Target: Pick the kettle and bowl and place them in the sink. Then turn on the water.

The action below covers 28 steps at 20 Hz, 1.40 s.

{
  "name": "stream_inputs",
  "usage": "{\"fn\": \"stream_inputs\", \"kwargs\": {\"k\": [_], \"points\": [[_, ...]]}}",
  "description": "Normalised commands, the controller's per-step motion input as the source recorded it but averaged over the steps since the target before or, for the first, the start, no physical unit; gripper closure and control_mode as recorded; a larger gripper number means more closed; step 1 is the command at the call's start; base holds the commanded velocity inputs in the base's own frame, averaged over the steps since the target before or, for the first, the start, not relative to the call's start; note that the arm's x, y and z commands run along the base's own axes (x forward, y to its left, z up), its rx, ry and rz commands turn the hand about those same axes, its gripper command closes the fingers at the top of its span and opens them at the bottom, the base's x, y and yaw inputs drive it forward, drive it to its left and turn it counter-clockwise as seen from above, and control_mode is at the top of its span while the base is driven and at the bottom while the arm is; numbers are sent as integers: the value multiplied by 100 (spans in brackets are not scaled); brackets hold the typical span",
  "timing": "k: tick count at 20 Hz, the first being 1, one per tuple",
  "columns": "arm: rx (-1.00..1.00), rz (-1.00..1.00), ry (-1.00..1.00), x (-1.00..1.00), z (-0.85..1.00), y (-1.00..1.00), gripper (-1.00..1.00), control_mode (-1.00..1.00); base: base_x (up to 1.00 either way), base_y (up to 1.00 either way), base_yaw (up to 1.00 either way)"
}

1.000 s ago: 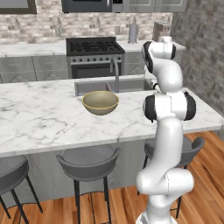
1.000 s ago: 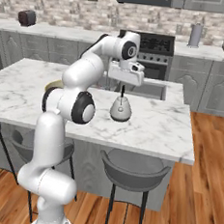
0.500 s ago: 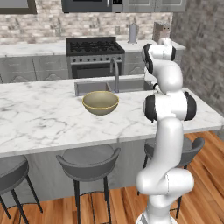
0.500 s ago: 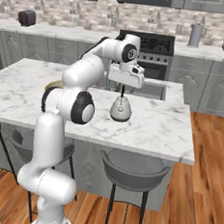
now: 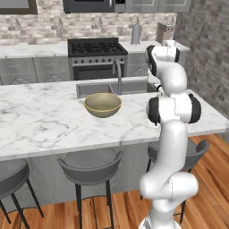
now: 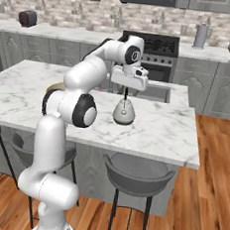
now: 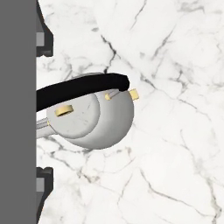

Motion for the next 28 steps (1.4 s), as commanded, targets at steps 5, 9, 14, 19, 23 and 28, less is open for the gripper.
{"fn": "stream_inputs", "kwargs": {"k": [5,9,14,19,23,28], "points": [[0,0,0,0,0,0,100,-100,0,0,0],[0,0,0,0,0,0,100,-100,0,0,0],[0,0,0,0,0,0,100,-100,0,0,0],[0,0,0,-1,1,0,100,-100,0,0,0],[0,0,0,-24,42,1,100,-100,0,0,0],[0,0,0,-43,58,22,100,-100,0,0,0]]}}
